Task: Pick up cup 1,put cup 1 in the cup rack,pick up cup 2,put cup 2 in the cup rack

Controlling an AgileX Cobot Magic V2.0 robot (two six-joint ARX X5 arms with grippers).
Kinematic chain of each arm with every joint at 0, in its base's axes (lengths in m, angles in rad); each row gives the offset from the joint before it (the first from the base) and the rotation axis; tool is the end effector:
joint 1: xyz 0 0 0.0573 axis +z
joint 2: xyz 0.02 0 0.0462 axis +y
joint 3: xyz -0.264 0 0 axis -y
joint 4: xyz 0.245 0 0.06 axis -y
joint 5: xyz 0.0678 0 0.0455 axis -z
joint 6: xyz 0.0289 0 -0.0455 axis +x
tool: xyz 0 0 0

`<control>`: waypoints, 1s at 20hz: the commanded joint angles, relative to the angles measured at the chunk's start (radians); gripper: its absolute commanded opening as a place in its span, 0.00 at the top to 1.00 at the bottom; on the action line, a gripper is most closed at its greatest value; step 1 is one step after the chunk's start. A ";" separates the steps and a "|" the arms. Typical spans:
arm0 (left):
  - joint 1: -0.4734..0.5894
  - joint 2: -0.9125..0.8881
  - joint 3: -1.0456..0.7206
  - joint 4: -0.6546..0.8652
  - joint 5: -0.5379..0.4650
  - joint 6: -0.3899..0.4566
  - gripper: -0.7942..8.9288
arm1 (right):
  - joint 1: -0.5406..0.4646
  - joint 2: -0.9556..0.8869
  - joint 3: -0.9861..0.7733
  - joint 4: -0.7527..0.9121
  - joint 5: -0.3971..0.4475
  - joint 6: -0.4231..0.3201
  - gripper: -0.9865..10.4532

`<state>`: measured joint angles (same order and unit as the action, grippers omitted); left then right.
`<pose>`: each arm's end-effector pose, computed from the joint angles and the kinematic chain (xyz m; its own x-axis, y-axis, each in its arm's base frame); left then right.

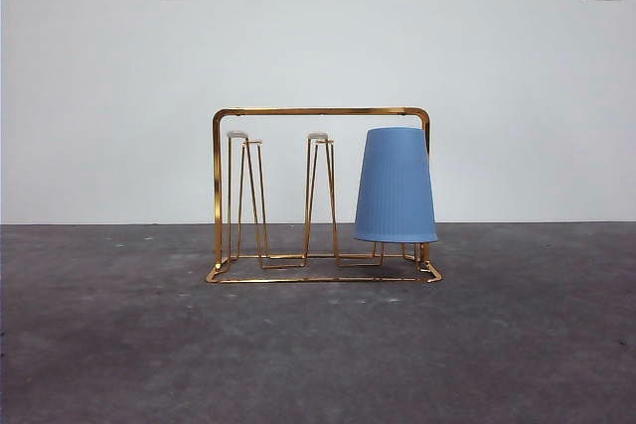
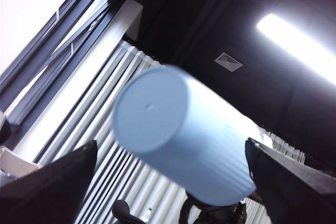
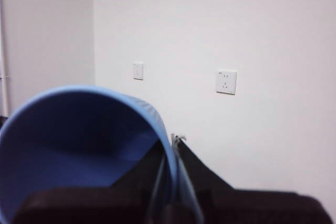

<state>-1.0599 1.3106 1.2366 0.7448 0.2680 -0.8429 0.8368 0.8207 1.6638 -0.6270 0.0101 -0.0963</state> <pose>0.1282 -0.2443 0.4598 0.1384 -0.7884 0.5994 0.8540 -0.2115 -0.4753 0.0355 0.0389 0.5402 0.6617 0.7184 0.2144 -0.7186 0.6893 -0.0918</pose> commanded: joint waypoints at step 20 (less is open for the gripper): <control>-0.002 0.047 -0.006 0.188 -0.024 -0.070 0.44 | 0.002 0.068 -0.006 0.004 -0.031 -0.032 0.92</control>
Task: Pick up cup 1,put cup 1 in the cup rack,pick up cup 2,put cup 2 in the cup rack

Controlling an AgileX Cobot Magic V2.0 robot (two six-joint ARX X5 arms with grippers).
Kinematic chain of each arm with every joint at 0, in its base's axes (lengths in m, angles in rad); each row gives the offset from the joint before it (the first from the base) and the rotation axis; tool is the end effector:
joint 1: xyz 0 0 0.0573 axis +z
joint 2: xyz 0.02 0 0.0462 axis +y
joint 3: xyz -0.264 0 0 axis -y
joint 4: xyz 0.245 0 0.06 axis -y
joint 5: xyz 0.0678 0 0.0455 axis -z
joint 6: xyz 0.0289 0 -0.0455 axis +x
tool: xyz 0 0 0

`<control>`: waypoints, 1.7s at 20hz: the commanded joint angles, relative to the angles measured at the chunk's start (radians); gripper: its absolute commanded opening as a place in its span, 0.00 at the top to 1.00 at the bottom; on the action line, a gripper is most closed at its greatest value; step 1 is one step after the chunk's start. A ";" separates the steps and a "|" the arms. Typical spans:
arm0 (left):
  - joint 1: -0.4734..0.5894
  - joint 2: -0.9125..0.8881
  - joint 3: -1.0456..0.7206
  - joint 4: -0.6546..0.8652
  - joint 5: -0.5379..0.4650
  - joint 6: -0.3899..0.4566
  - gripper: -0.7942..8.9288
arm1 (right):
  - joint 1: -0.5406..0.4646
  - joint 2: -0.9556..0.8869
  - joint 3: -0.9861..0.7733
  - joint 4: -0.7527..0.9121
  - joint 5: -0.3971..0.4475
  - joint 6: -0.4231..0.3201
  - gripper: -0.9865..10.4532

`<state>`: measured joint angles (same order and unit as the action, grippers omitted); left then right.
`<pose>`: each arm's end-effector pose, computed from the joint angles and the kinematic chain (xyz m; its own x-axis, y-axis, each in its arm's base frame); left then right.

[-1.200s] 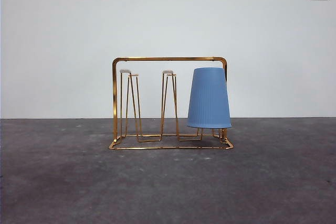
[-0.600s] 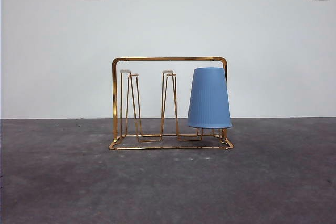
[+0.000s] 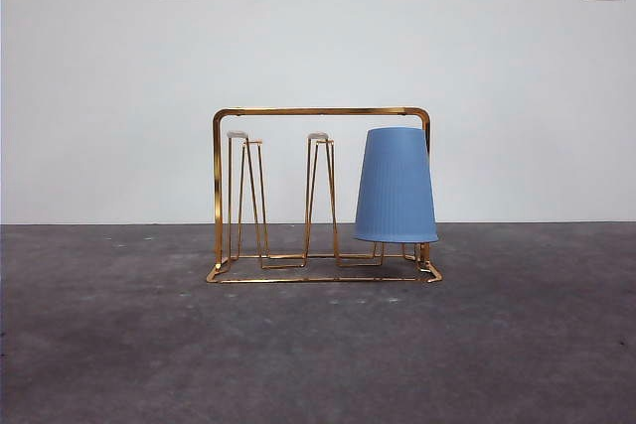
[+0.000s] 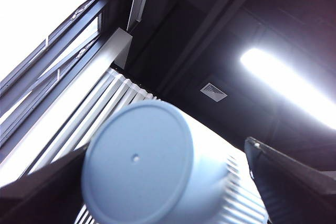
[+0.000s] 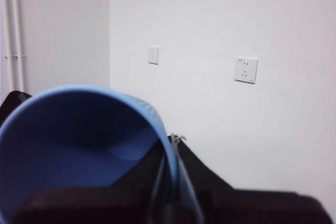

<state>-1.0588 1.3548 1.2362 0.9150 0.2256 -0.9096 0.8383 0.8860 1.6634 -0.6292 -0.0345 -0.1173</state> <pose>0.1320 -0.2481 0.4606 0.1389 -0.7038 0.6967 0.8452 -0.2824 -0.4537 0.0535 0.0610 0.5369 0.6354 0.7580 0.1476 -0.7491 0.6514 -0.1208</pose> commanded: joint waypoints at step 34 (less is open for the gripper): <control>0.134 -0.060 -0.006 -0.108 0.064 0.027 0.93 | 0.000 -0.047 -0.005 -0.203 0.093 -0.014 0.75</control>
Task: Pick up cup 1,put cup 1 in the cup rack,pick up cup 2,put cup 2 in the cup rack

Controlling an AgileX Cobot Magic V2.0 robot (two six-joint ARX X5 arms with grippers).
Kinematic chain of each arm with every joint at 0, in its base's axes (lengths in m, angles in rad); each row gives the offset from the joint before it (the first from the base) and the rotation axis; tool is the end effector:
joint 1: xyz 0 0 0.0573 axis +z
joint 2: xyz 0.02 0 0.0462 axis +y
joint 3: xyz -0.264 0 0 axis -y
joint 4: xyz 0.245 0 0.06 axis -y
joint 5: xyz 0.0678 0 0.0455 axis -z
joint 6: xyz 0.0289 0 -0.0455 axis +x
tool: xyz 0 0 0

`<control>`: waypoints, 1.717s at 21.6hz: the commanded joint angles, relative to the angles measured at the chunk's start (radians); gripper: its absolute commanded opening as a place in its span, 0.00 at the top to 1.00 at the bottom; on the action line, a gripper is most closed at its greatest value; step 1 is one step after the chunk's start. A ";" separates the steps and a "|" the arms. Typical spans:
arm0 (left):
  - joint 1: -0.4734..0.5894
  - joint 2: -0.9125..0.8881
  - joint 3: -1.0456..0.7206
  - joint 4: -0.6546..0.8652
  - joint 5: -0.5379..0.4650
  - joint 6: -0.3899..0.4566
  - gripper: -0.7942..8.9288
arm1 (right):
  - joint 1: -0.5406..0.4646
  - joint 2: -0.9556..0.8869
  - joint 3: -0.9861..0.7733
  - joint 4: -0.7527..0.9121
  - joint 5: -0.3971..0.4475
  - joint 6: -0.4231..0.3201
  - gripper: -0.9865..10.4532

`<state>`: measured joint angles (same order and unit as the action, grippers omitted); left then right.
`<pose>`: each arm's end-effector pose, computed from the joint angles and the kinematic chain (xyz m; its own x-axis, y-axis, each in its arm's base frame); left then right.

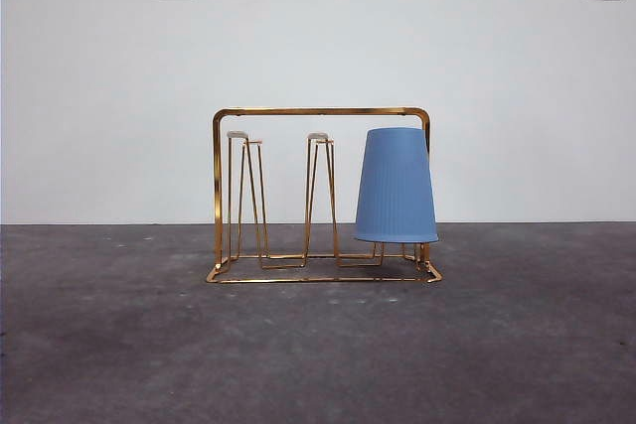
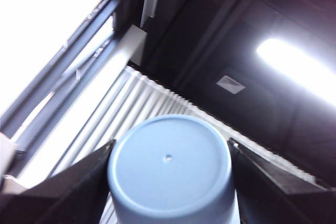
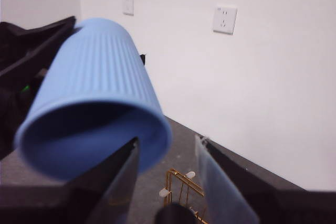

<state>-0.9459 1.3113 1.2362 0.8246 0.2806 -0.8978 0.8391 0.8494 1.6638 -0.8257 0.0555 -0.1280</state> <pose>0.1521 -0.2245 0.4652 0.1869 -0.7325 0.6546 0.8713 -0.1841 -0.4548 0.0458 0.0486 0.5200 0.7083 0.7058 -0.0113 -0.7010 0.7015 -0.1283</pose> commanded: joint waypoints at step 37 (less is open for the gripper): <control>0.292 0.013 -0.007 -0.995 -0.623 0.849 0.93 | 0.000 -0.059 -0.006 -0.554 0.056 0.165 0.76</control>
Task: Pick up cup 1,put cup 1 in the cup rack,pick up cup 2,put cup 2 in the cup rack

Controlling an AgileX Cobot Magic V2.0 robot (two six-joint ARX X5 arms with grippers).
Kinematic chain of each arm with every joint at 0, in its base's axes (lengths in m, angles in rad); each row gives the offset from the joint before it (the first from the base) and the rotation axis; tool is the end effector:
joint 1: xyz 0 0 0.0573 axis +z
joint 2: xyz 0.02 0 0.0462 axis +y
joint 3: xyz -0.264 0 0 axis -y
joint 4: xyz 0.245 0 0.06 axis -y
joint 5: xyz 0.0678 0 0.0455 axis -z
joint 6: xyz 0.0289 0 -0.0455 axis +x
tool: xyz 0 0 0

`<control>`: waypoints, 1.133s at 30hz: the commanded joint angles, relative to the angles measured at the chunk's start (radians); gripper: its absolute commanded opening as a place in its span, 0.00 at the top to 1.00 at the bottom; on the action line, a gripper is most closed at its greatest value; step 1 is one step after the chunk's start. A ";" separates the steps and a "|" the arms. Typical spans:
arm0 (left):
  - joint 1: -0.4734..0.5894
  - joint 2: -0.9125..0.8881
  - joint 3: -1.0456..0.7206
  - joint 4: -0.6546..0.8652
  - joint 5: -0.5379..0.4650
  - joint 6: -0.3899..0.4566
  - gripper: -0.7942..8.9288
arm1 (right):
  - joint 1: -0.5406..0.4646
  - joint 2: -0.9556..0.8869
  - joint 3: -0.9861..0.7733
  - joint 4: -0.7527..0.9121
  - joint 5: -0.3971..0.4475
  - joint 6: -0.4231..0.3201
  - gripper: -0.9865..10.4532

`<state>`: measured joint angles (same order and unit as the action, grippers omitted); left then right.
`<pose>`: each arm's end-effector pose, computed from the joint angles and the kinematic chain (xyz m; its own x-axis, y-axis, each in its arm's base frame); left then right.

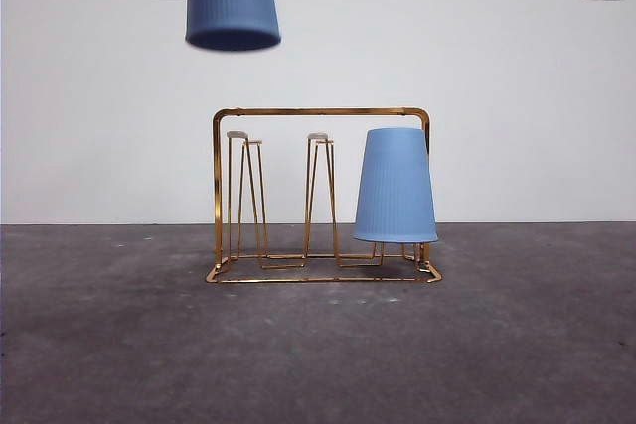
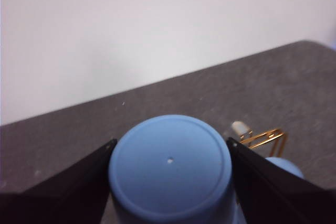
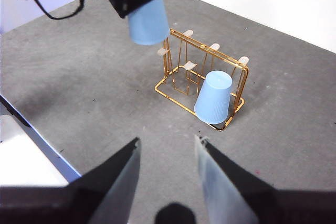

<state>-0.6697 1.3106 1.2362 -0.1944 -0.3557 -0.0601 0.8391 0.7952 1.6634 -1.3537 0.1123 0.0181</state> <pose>0.2354 -0.1736 0.3750 0.9247 -0.2880 -0.2490 0.3056 0.9515 0.0344 0.0245 0.0224 0.4727 0.6706 0.5790 -0.4637 -0.6674 0.7438 -0.0363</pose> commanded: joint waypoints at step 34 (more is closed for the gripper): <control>0.119 0.136 -0.227 0.344 0.142 -0.070 0.93 | 0.000 -0.004 -0.006 -0.026 -0.008 0.070 0.81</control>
<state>-0.5522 1.4433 1.0187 0.1360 -0.2203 -0.1146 0.8391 0.7952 1.6634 -1.3537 0.1051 0.0727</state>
